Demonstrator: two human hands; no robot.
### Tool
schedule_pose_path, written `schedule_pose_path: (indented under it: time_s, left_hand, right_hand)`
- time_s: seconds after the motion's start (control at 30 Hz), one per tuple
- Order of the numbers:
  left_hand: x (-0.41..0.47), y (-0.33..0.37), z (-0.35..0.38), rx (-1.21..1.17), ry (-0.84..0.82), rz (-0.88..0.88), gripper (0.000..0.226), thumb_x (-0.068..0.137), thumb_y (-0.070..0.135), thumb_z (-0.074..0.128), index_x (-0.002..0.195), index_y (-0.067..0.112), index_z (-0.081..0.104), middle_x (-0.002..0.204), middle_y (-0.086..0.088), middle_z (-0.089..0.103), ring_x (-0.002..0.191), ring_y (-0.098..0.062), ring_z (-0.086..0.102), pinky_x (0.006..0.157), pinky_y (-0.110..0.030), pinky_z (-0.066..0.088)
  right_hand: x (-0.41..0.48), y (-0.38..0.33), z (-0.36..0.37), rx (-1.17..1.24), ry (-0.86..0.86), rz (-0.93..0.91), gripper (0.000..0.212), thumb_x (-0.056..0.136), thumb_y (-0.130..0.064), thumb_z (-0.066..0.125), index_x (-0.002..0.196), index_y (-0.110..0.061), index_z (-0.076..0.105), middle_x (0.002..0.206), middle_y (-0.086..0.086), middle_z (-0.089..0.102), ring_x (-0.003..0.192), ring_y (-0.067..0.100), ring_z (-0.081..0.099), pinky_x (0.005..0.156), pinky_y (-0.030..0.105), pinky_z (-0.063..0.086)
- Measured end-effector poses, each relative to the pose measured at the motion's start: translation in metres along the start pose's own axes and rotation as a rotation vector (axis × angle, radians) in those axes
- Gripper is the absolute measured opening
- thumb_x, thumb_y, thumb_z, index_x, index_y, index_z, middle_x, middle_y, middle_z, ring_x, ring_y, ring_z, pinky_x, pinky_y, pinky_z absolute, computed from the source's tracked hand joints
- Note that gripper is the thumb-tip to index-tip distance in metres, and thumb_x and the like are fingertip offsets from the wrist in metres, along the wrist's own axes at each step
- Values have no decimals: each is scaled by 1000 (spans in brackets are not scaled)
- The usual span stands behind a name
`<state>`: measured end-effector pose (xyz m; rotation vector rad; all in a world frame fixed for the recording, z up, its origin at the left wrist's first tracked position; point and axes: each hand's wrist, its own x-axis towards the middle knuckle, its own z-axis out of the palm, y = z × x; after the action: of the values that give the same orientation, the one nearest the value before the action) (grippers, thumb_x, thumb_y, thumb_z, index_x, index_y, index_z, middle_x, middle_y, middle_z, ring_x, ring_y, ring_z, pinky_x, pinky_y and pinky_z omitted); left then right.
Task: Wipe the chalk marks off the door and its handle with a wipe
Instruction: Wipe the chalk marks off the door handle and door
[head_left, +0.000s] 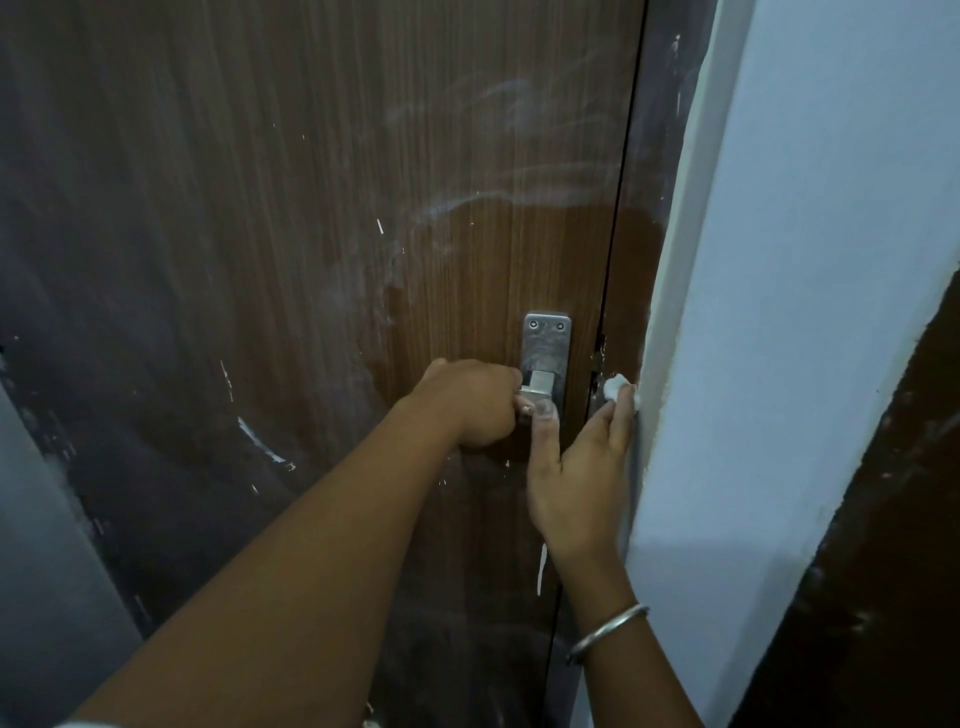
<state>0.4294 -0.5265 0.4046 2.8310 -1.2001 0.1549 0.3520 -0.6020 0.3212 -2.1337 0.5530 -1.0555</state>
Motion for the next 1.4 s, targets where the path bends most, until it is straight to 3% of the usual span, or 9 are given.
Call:
schedule_pose_path:
  time_s: [0.13, 0.3, 0.43, 0.67, 0.73, 0.8, 0.9, 1.17, 1.4]
  left_hand:
    - [0, -1, 2, -7, 8, 2, 12, 89, 25, 46, 80, 28, 39, 73, 9, 43, 82, -15, 45, 84, -37, 29]
    - [0, -3, 3, -28, 16, 13, 6, 92, 28, 45, 87, 27, 42, 79, 8, 46, 84, -14, 44, 84, -37, 28]
    - [0, -4, 3, -27, 20, 15, 5, 92, 28, 45, 89, 27, 41, 87, 6, 48, 85, -14, 44, 84, -37, 28]
    - [1, -1, 3, -4, 20, -15, 7, 93, 30, 46, 90, 27, 40, 88, 6, 47, 86, -13, 43, 92, -39, 32]
    - [0, -2, 4, -7, 28, -3, 6, 93, 29, 45, 91, 27, 40, 90, 5, 48, 87, -13, 43, 91, -39, 31]
    - [0, -3, 3, -7, 21, 2, 6, 94, 29, 43, 90, 26, 40, 89, 5, 48, 86, -14, 42, 86, -38, 29]
    - [2, -3, 2, 9, 9, -5, 8, 95, 31, 41, 90, 25, 40, 88, 5, 47, 85, -15, 42, 83, -38, 28]
    - [3, -5, 7, -9, 44, -11, 9, 95, 32, 43, 89, 27, 40, 86, 6, 45, 85, -14, 41, 85, -38, 29]
    - [-1, -2, 9, 46, 102, -22, 11, 95, 31, 39, 87, 24, 38, 92, 2, 52, 91, -20, 48, 81, -37, 27]
  right_hand:
    - [8, 0, 3, -30, 36, -66, 96, 80, -66, 22, 147, -2, -2, 158, -4, -12, 139, 12, 19, 97, 22, 29]
    - [-13, 23, 15, -92, 22, -83, 94, 82, -64, 25, 147, -1, 3, 158, -3, -7, 127, -5, 6, 93, 18, 26]
    - [-26, 25, 20, -43, -34, -29, 95, 80, -64, 27, 147, -2, 1, 158, -5, -8, 138, 10, 18, 96, 19, 21]
    - [3, 16, 9, -206, -11, -205, 95, 85, -60, 37, 146, 1, -5, 156, -4, -20, 135, 1, -5, 93, 19, 22]
    - [-7, 26, 11, -213, -28, -167, 93, 86, -61, 33, 146, 1, 0, 156, -3, -17, 138, 4, -1, 96, 20, 24]
    - [-19, 39, 16, -233, -62, -125, 84, 91, -52, 37, 146, 3, 6, 157, -1, -14, 140, 15, 23, 97, 22, 34]
    - [-27, 44, 15, -263, -135, -58, 73, 94, -29, 45, 146, 2, 5, 157, 0, -17, 119, 19, 52, 79, 18, 40]
    - [16, 23, 6, -345, 40, -168, 82, 82, 2, 54, 145, 4, 2, 156, 6, -17, 141, 29, 21, 102, 40, 44]
    - [-26, 62, 28, -301, -2, -85, 72, 84, -9, 56, 142, 11, 18, 157, 15, 2, 130, 35, 40, 95, 35, 48]
